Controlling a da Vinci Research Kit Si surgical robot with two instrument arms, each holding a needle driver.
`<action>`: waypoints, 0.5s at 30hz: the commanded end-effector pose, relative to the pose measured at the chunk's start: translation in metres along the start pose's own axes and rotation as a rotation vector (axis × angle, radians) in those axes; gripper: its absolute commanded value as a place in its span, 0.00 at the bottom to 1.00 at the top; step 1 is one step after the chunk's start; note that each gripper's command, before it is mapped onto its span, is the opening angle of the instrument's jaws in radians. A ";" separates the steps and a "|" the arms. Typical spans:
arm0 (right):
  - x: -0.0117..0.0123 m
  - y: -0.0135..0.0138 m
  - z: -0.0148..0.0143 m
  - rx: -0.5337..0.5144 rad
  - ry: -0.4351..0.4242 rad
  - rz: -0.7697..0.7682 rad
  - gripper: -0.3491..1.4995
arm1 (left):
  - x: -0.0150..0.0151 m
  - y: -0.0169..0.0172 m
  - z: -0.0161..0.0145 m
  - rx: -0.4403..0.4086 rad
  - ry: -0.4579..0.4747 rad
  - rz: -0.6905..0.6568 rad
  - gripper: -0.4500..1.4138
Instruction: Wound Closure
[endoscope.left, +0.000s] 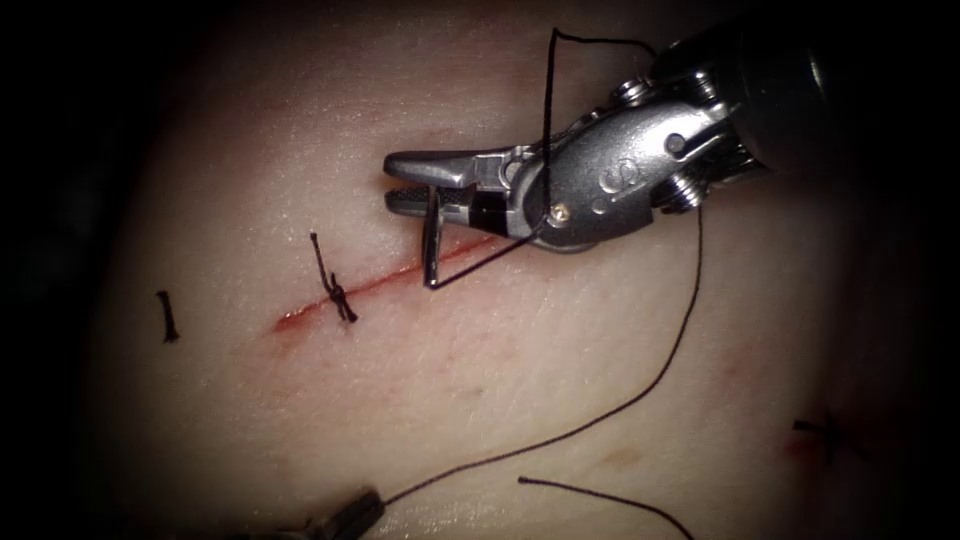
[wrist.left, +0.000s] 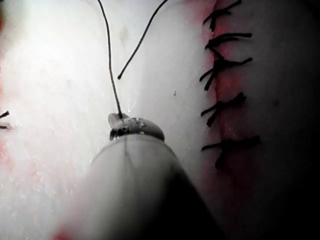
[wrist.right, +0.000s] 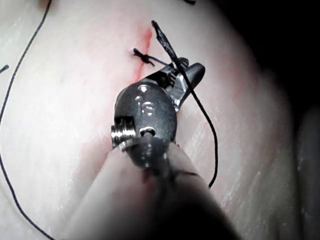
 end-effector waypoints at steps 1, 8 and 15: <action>-0.0002 -0.0005 0.0008 -0.003 0.002 0.008 0.00 | 0.0012 0.0032 0.0022 -0.038 0.012 0.012 0.00; -0.0004 -0.0006 0.0006 -0.010 0.002 0.014 0.00 | 0.0060 0.0100 0.0067 -0.162 0.047 0.099 0.00; -0.0003 -0.0010 0.0007 -0.018 0.004 0.020 0.00 | 0.0074 0.0099 0.0115 -0.205 0.064 0.141 0.00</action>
